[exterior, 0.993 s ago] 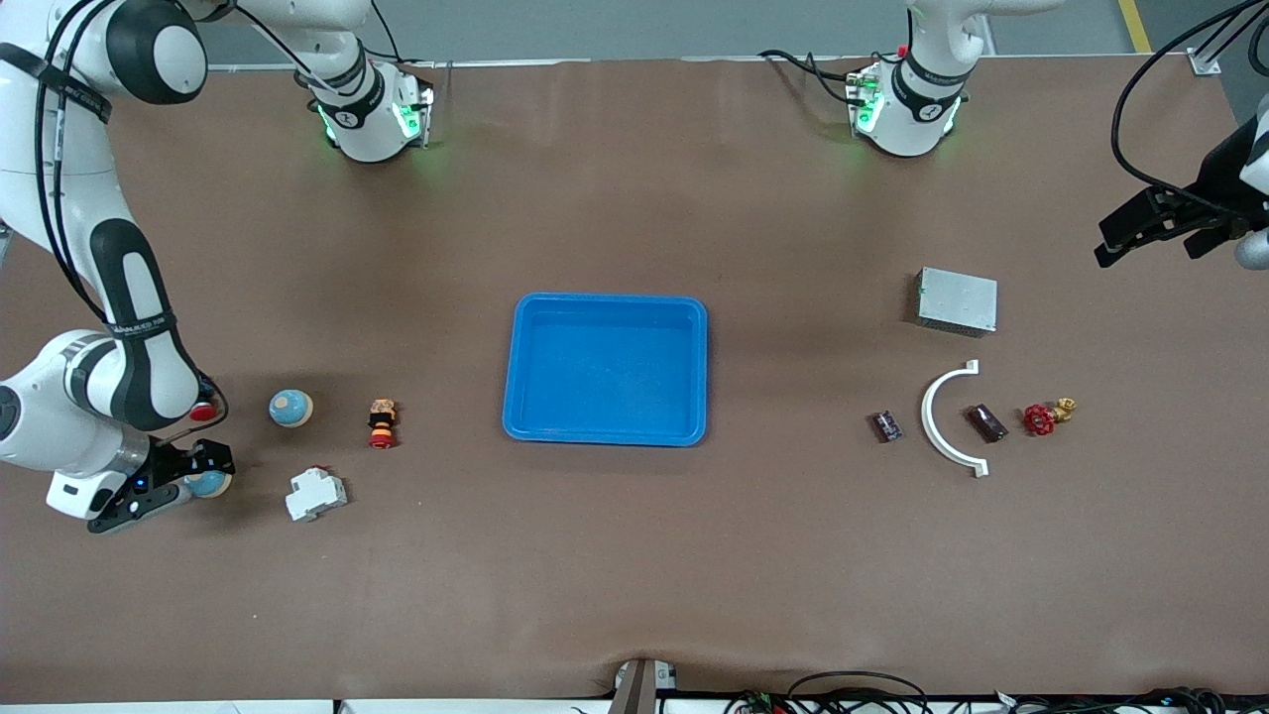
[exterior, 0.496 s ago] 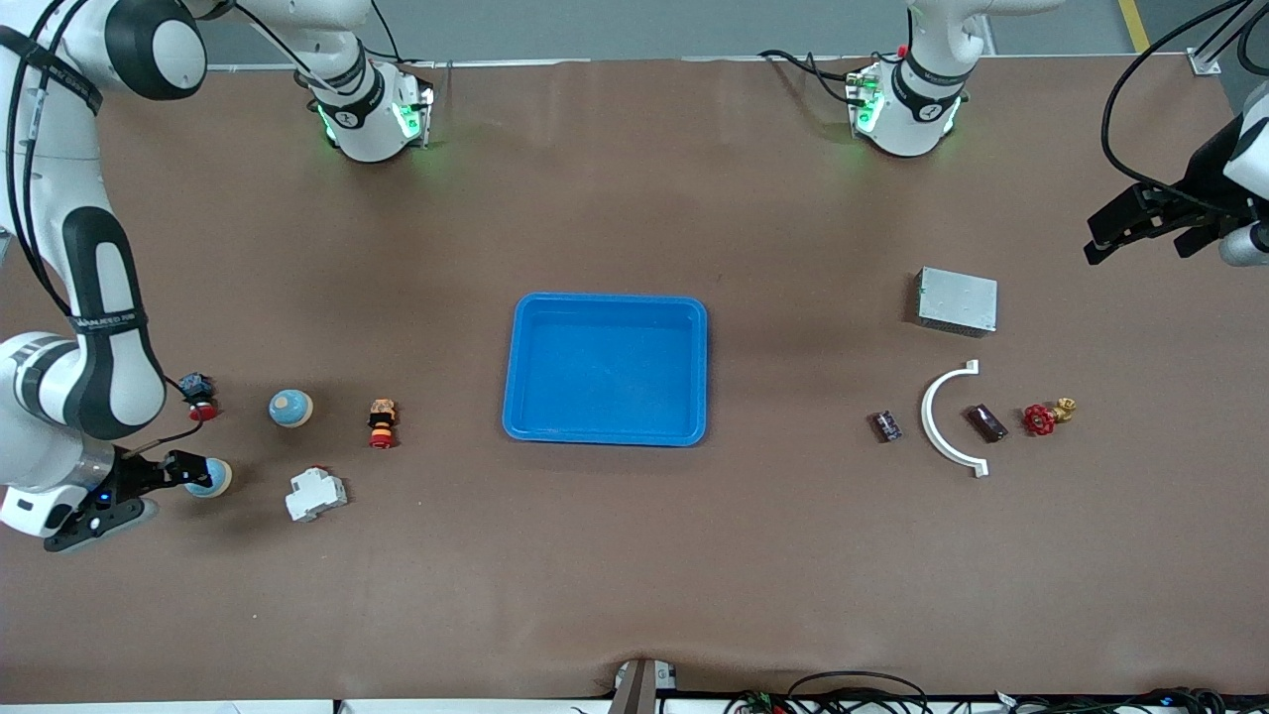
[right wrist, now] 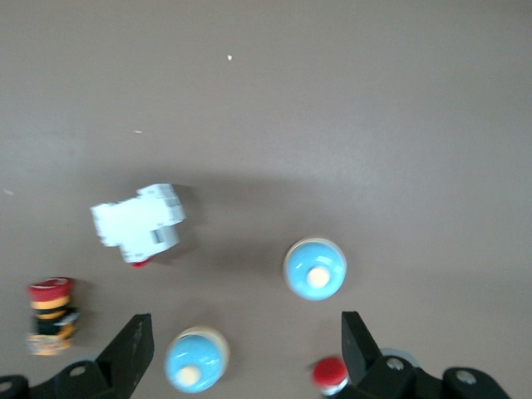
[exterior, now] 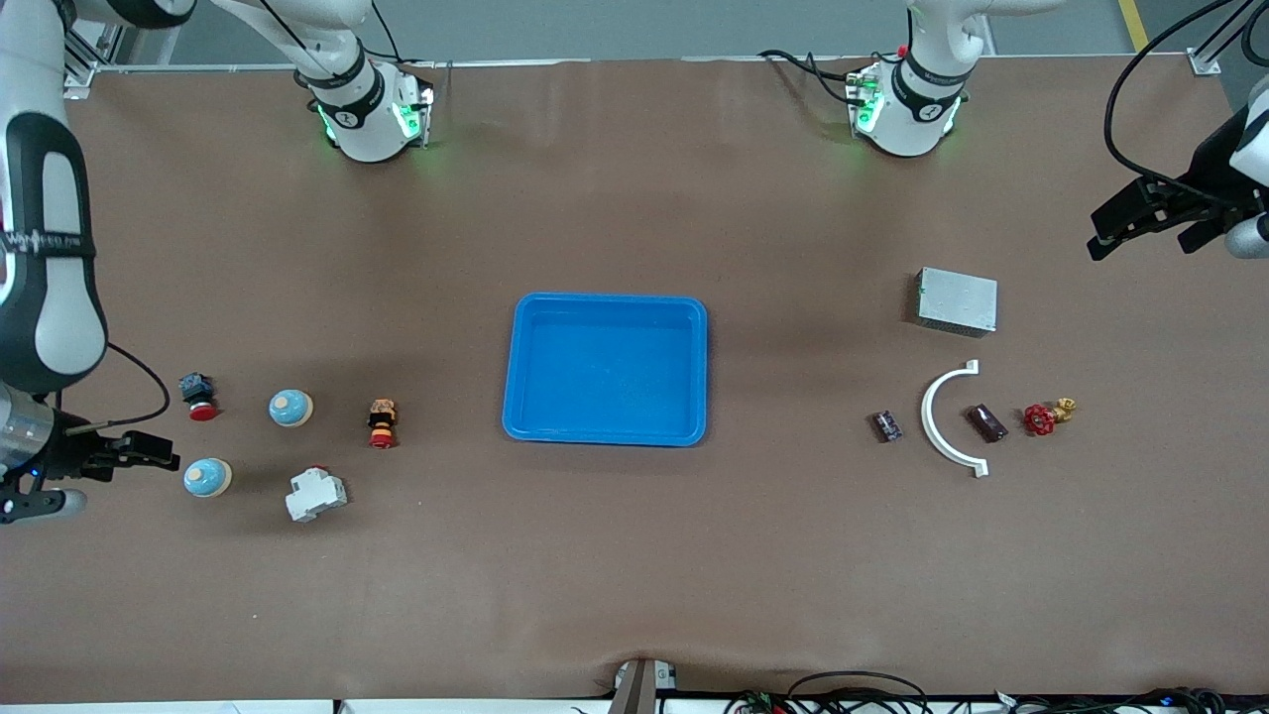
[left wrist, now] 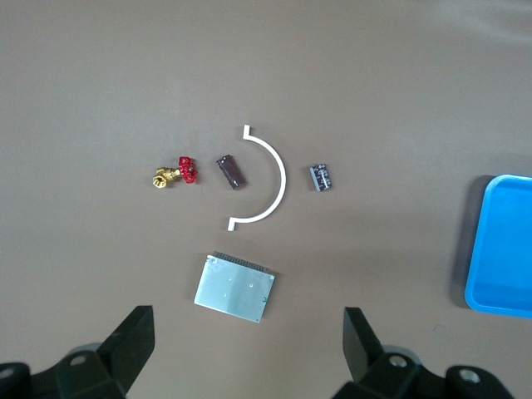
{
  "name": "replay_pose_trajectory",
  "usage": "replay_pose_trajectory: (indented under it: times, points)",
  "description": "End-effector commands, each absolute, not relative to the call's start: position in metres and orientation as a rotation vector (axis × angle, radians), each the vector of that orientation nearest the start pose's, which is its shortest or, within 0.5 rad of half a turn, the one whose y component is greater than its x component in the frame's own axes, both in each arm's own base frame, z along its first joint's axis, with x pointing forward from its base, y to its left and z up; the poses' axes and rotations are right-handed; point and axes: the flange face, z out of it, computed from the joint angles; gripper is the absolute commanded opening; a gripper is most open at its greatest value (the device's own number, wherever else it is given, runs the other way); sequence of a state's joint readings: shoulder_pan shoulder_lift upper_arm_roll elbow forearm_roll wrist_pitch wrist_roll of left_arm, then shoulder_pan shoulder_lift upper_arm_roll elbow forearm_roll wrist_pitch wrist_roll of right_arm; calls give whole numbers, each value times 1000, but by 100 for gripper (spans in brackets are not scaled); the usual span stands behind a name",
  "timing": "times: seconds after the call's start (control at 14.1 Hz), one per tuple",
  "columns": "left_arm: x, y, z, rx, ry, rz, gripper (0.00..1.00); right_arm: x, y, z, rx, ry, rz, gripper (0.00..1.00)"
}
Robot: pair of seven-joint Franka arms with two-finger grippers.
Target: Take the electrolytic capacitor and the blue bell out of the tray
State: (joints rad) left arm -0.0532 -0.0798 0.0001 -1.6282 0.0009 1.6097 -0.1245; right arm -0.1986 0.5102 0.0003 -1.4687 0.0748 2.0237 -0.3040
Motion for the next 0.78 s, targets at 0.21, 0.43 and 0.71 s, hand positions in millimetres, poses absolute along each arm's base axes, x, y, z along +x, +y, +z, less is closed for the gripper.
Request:
replay_pose_trajectory:
  times: [0.21,0.43,0.71]
  points:
    - [522,-36,654,-3161,-97,-111,100,647,-76,463,-3059,147,-25,100]
    - [522,-36,655,-3162,-97,-116,100,631,-59,499,-3062,206,-22,100]
    - [522,-39,656,-3162,-90,-121,100,603,-45,549,-3074,204,-9,100]
